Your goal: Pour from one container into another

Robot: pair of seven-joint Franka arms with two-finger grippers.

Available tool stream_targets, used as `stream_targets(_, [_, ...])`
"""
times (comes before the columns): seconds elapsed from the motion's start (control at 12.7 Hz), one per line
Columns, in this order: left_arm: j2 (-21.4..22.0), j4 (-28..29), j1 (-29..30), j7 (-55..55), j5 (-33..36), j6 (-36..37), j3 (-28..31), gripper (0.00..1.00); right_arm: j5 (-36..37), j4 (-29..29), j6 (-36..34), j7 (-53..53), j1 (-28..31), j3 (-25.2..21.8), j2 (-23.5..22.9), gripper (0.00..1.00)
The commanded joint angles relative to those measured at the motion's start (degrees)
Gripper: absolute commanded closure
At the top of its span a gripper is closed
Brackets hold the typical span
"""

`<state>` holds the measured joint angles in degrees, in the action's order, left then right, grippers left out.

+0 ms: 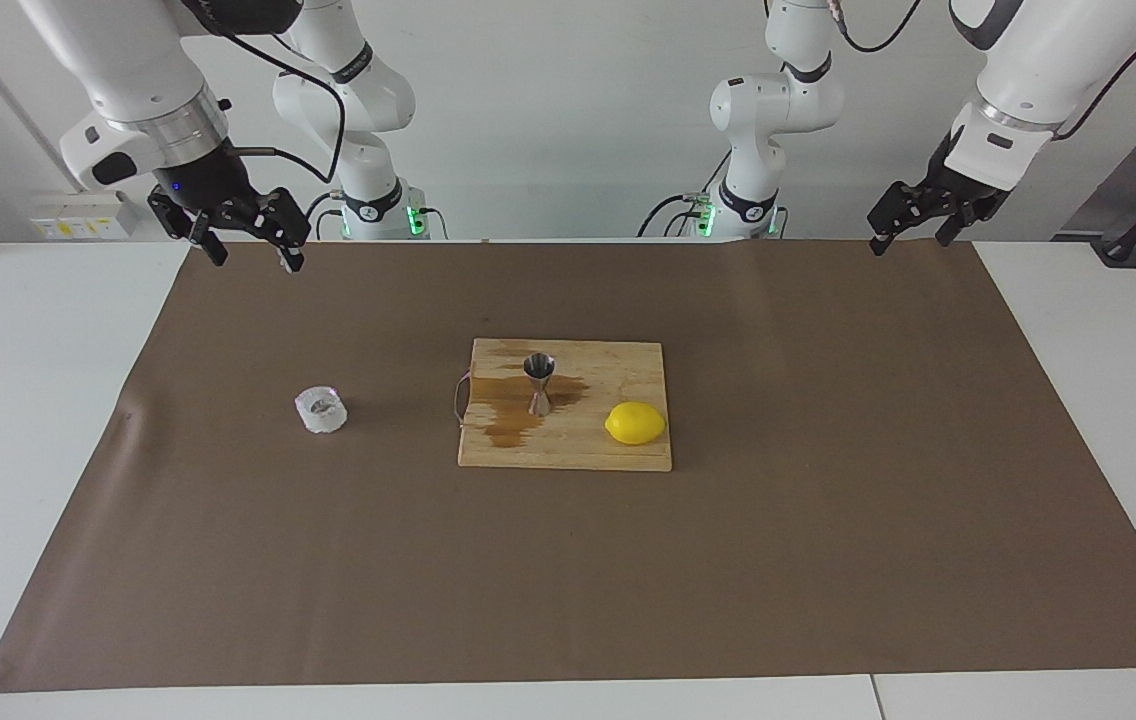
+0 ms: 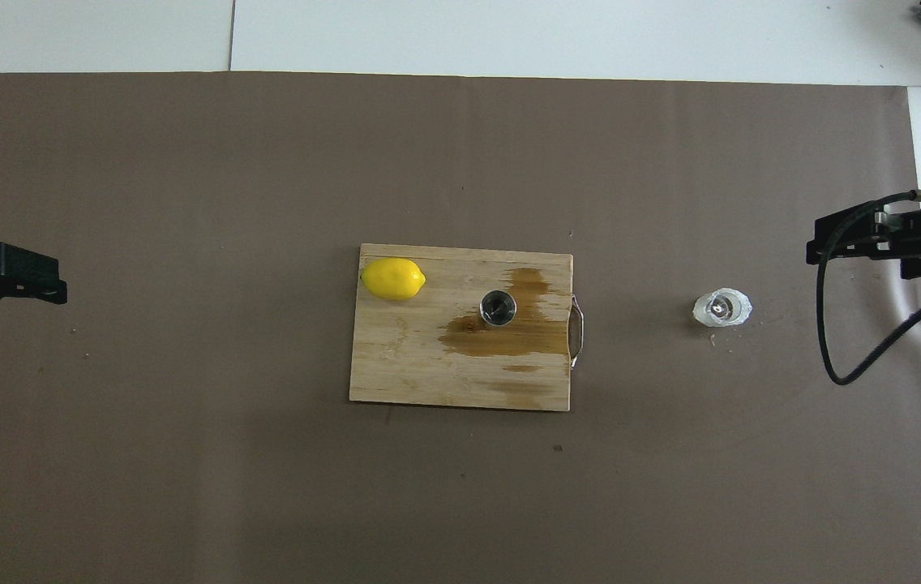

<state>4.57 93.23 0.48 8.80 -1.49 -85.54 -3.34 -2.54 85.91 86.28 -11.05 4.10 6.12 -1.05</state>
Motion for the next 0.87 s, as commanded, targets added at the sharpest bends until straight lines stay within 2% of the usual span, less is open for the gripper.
stream_targets(0.0, [0.7, 0.64, 0.4, -0.45, 0.43, 0.55, -0.17, 0.0, 2.18, 1.01, 0.64, 1.9, 0.47, 0.56, 0.96, 0.0])
stream_targets(0.32, [0.7, 0.64, 0.4, -0.45, 0.43, 0.55, -0.17, 0.0, 2.27, 1.01, 1.52, 2.09, 0.38, 0.64, 0.79, 0.0])
stream_targets(0.39, [0.7, 0.73, 0.4, -0.45, 0.43, 0.55, -0.17, 0.0, 2.53, 0.92, 1.0, 2.0, -1.71, -0.31, 1.48, 0.0])
stream_targets(0.47, [0.7, 0.73, 0.4, -0.45, 0.43, 0.55, -0.17, 0.0, 2.53, 0.92, 0.99, 2.0, -5.12, -3.89, 1.49, 0.0])
stream_targets(0.55, [0.7, 0.73, 0.4, -0.45, 0.43, 0.55, -0.17, 0.0, 2.45, 0.83, 1.08, 2.0, -5.94, -4.97, 1.49, 0.0])
stream_targets(0.79, [0.7, 0.73, 0.4, -0.45, 0.43, 0.55, -0.17, 0.0, 2.36, 1.18, 1.43, 1.65, -5.95, -5.07, 0.96, 0.0])
